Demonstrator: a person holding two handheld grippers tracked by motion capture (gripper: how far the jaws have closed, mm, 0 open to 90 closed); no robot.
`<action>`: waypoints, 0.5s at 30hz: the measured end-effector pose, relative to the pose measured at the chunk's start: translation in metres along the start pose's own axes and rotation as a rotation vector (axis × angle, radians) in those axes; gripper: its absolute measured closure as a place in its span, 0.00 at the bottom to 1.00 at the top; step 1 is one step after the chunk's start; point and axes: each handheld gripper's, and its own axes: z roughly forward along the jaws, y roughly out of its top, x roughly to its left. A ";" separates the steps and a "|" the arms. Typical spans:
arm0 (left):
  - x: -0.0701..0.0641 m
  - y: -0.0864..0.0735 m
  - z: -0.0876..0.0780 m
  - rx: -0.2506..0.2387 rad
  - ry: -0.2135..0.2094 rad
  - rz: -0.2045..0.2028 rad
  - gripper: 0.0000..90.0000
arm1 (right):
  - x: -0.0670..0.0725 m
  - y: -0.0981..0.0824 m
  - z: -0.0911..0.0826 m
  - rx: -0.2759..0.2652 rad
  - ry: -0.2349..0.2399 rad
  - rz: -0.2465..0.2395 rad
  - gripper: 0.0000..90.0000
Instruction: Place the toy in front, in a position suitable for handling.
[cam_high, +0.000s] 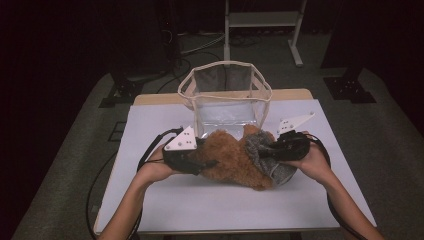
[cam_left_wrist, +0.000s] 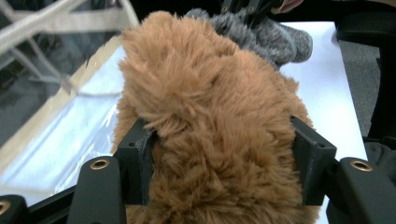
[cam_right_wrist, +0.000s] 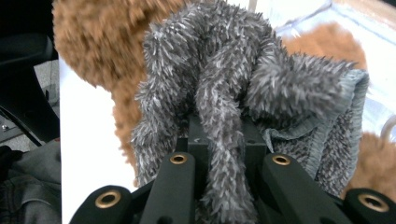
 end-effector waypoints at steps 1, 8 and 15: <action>0.000 -0.005 -0.002 -0.001 0.003 -0.011 0.40 | 0.000 -0.001 0.001 0.002 0.000 0.002 0.88; 0.003 -0.025 -0.015 -0.015 0.014 -0.058 0.34 | -0.001 -0.001 0.015 0.000 0.032 0.007 0.88; 0.001 -0.025 -0.025 0.004 0.034 -0.029 0.30 | 0.005 0.006 0.027 0.017 0.036 -0.019 0.88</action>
